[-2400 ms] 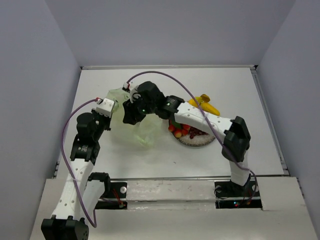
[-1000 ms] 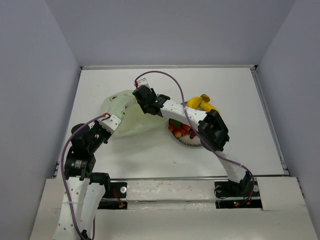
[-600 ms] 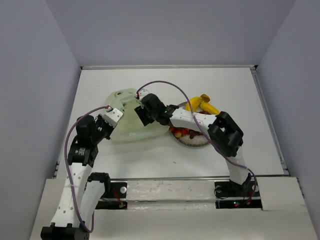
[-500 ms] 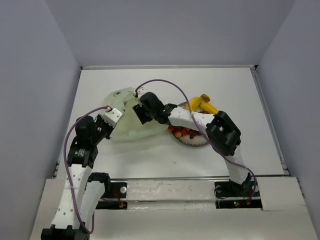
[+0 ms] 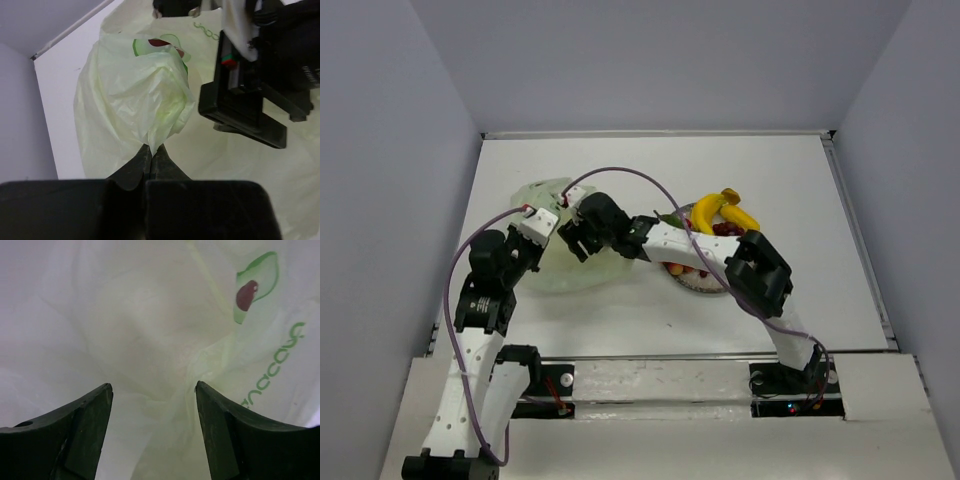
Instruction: Take the fake fruits out of the plastic bag
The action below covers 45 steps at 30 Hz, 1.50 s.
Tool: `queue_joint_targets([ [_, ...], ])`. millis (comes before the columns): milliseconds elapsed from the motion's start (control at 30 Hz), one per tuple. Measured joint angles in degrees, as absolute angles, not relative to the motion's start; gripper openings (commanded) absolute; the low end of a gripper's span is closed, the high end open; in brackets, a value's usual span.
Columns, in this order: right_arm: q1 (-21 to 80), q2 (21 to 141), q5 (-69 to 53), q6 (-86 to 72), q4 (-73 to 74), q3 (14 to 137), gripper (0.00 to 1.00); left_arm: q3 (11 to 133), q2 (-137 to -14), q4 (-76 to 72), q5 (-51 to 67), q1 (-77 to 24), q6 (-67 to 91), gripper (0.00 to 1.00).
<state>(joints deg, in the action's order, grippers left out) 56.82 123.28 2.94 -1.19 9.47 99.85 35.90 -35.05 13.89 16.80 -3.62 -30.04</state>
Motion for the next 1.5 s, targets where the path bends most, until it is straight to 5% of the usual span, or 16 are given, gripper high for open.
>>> queue_joint_targets([
  [333,55.6,111.8,5.8,-4.5,12.0,98.2,0.76,35.1,-35.9,11.8,10.1,-3.2,-27.7,0.0],
  [567,55.5,110.8,4.0,-3.3,14.7,100.8,0.53,35.1,-35.8,11.7,9.8,-3.2,-27.1,0.0],
  [1033,60.1,123.5,-5.8,-7.7,18.7,108.6,0.4,35.0,-35.8,10.1,9.8,-3.2,-25.8,0.0],
  [1500,55.9,139.4,10.8,-16.3,19.7,118.6,0.41,35.0,-34.3,9.7,10.7,-3.2,-25.2,0.0],
])
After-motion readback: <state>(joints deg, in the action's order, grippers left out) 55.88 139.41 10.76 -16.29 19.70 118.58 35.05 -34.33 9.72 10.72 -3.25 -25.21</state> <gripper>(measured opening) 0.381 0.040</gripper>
